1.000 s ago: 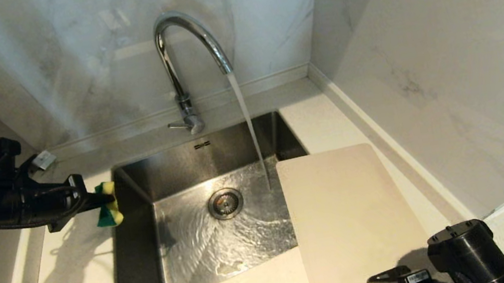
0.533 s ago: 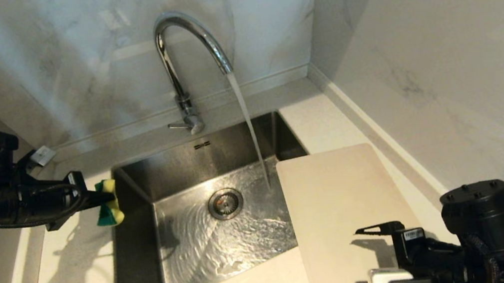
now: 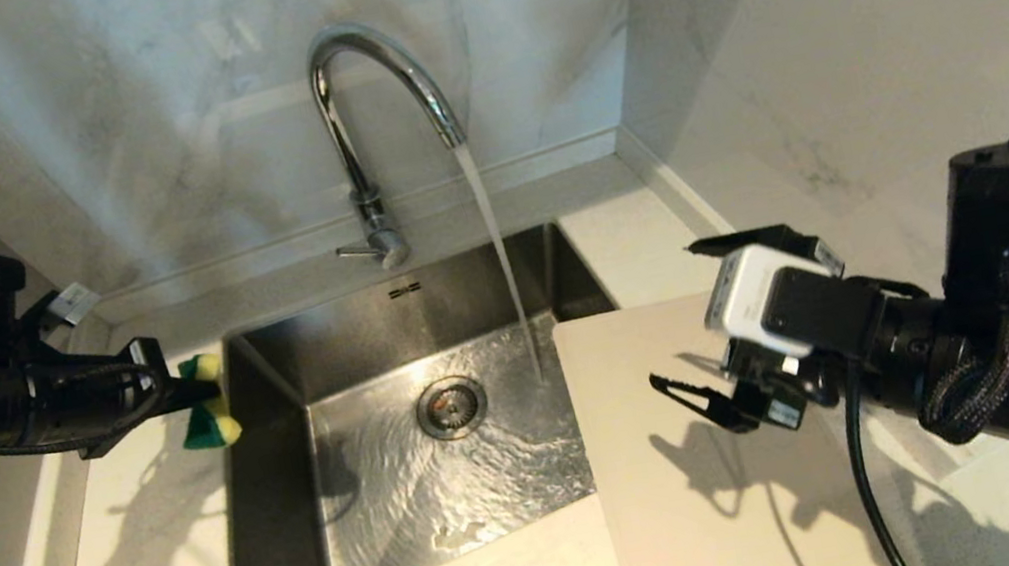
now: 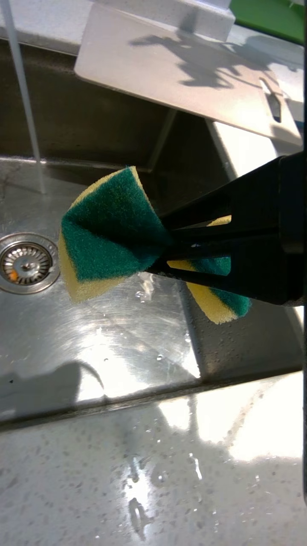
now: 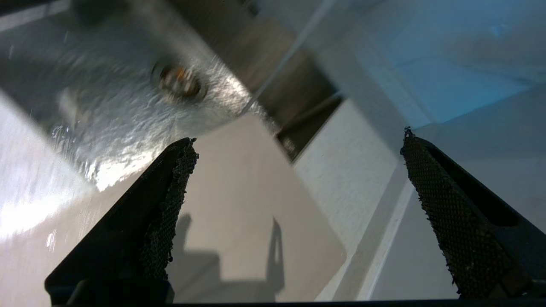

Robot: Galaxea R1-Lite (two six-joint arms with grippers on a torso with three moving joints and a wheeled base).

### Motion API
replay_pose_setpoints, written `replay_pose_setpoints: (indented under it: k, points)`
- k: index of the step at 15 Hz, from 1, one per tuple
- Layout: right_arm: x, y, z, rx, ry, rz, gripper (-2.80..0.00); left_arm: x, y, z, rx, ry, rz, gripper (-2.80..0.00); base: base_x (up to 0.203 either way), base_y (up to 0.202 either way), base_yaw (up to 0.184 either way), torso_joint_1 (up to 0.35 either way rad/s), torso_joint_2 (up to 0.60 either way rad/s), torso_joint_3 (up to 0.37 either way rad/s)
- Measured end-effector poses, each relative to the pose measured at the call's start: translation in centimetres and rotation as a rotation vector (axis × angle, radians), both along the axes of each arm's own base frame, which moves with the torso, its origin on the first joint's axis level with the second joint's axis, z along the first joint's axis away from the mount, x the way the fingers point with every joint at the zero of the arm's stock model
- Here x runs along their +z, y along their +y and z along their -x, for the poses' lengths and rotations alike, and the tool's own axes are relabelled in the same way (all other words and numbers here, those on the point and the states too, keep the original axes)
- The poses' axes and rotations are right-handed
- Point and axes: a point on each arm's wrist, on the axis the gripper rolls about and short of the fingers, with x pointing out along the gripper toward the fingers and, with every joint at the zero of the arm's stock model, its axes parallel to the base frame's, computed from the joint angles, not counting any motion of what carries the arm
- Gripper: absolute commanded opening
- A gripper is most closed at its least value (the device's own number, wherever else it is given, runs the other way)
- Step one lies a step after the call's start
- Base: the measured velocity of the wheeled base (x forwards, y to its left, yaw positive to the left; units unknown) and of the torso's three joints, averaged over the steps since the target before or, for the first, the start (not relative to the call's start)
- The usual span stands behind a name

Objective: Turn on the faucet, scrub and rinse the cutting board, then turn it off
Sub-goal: Put down the cleaning cloth

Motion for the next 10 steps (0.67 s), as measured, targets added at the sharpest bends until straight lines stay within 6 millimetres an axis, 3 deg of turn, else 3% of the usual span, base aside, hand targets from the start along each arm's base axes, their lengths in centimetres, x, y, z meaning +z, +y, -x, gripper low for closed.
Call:
replay_pose_setpoints:
  k: [1,2,6,10]
  points:
    - [1.1,0.0,-0.2,-0.011,-0.008,-0.059,0.00,0.1,0.0,0.2,-0.001,0.004,0.000,-2.80,0.000,0.000,0.000,0.000,0.00,0.000]
    - [2.0,-0.1,-0.4,-0.024,-0.010,-0.116,-2.80,0.3,-0.1,0.4,-0.003,0.005,-0.001,-2.80,0.000,0.000,0.000,0.000,0.00,0.000]
    - [4.1,-0.9,-1.0,-0.082,0.059,-0.347,-2.80,0.8,-0.7,1.0,0.005,-0.002,-0.023,-2.80,0.000,0.000,0.000,0.000,0.00,0.000]
    - [5.5,-3.7,-2.0,-0.335,0.045,-0.525,-2.80,1.0,-1.1,1.2,-0.001,-0.008,-0.027,-2.80,0.000,0.000,0.000,0.000,0.00,0.000]
